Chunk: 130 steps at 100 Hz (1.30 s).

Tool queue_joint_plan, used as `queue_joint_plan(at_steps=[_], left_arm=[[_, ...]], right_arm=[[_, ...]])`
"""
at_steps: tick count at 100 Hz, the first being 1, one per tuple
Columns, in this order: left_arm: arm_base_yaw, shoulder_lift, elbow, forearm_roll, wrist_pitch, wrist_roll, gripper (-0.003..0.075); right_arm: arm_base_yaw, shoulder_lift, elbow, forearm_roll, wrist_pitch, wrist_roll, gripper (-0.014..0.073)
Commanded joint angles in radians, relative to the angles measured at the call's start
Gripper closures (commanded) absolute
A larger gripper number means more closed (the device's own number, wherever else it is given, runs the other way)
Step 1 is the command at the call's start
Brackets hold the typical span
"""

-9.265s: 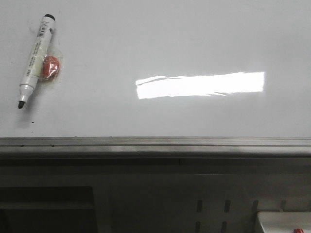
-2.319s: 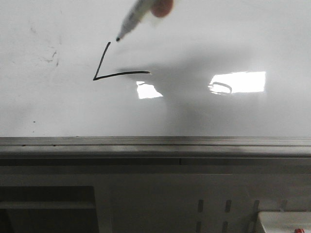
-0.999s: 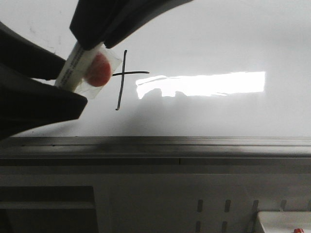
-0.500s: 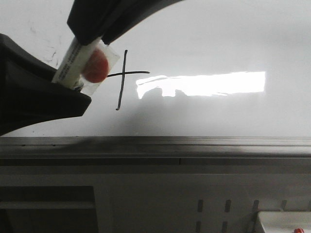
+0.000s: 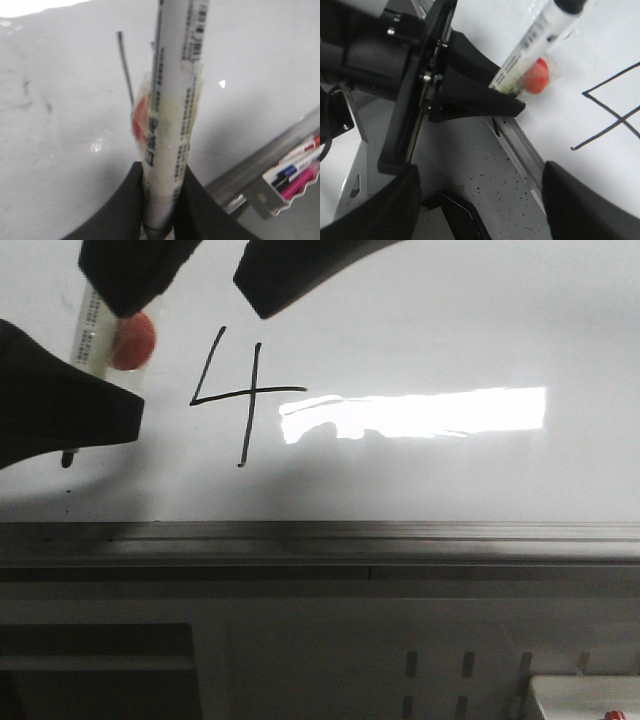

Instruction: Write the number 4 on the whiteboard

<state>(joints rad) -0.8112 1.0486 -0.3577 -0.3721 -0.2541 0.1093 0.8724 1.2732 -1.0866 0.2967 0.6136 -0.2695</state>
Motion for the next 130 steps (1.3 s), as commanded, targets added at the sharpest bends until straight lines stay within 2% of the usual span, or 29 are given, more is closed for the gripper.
queue_joint_plan(at_steps=[1, 10, 27, 38, 69, 109, 114, 120, 130], left_arm=[[0.004, -0.012, -0.033, -0.198, -0.075, -0.009, 0.0741], [0.029, -0.005, -0.033, -0.271, -0.064, -0.009, 0.0741], [0.116, -0.006, -0.034, -0.277, -0.035, -0.009, 0.0741], [0.16, -0.006, -0.063, -0.259, 0.07, -0.009, 0.0741], [0.162, -0.006, -0.092, -0.253, 0.116, -0.009, 0.0741], [0.162, -0.006, -0.092, -0.253, 0.112, -0.009, 0.0735], [0.162, -0.006, -0.092, -0.253, 0.112, -0.009, 0.0708], [0.162, -0.006, -0.092, -0.253, 0.104, -0.009, 0.0641], [0.162, -0.006, -0.092, -0.253, 0.078, -0.009, 0.0454]], right_arm=[[-0.003, -0.042, -0.032, 0.008, -0.05, -0.005, 0.0186], [-0.003, -0.043, -0.032, 0.007, -0.048, -0.005, 0.0214], [-0.003, -0.043, -0.032, 0.007, -0.042, -0.005, 0.0216], [-0.003, -0.043, -0.032, 0.007, -0.042, -0.005, 0.0216], [-0.003, -0.043, -0.032, 0.007, -0.042, -0.005, 0.0216], [-0.003, -0.043, -0.032, 0.007, -0.042, -0.005, 0.0216], [-0.003, -0.043, -0.032, 0.007, -0.042, -0.005, 0.0216], [-0.003, -0.043, -0.032, 0.007, -0.042, -0.005, 0.0216], [-0.003, -0.043, -0.032, 0.007, -0.042, -0.005, 0.0216]])
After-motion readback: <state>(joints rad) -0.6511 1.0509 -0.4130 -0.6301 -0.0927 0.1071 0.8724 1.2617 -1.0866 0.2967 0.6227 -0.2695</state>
